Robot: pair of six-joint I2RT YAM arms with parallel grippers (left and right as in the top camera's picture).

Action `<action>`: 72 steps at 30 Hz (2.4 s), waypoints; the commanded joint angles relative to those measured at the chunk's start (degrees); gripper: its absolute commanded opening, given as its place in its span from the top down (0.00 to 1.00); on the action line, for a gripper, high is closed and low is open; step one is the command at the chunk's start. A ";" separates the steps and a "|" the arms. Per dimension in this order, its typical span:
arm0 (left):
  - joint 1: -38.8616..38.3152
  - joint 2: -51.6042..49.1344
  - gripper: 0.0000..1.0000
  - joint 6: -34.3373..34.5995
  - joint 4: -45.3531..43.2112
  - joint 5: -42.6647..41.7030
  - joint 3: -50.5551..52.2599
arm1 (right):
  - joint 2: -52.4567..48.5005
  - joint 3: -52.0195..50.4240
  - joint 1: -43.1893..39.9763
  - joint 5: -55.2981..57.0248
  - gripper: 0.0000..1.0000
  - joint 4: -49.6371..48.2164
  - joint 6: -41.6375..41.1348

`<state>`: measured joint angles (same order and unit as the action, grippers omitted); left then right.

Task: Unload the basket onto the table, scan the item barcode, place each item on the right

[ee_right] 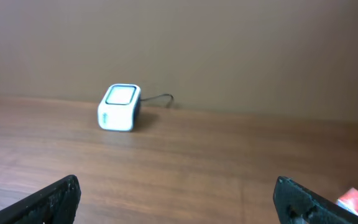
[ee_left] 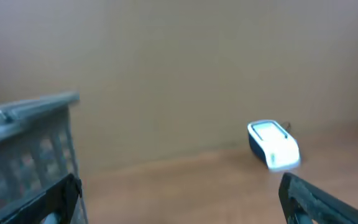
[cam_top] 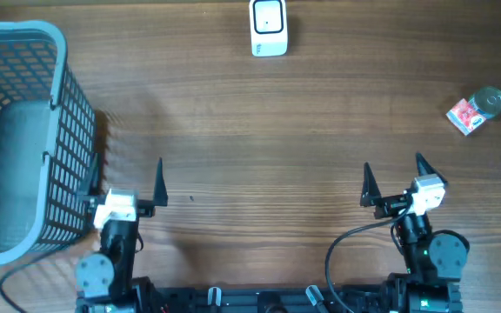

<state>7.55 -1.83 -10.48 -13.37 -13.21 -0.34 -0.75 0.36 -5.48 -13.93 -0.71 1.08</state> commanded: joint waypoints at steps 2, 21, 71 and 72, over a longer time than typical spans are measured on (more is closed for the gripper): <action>-0.31 0.48 0.00 -0.70 2.29 -1.03 0.00 | -0.63 -0.07 -0.22 3.96 0.00 0.00 -1.07; -0.31 -3.65 0.00 17.92 16.76 3.61 0.00 | -27.12 -0.07 -0.22 4.04 0.00 -0.02 -1.11; -4.28 1.64 0.00 25.97 17.73 11.58 0.00 | 0.59 -0.07 6.03 4.04 0.00 -0.04 -1.14; -4.28 1.64 0.00 25.97 17.73 11.58 0.00 | 0.55 -0.07 6.05 4.04 0.00 -0.02 -1.09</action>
<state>3.57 -0.84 14.57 3.75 -2.17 -0.38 -1.10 0.36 0.05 -10.37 -0.60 0.89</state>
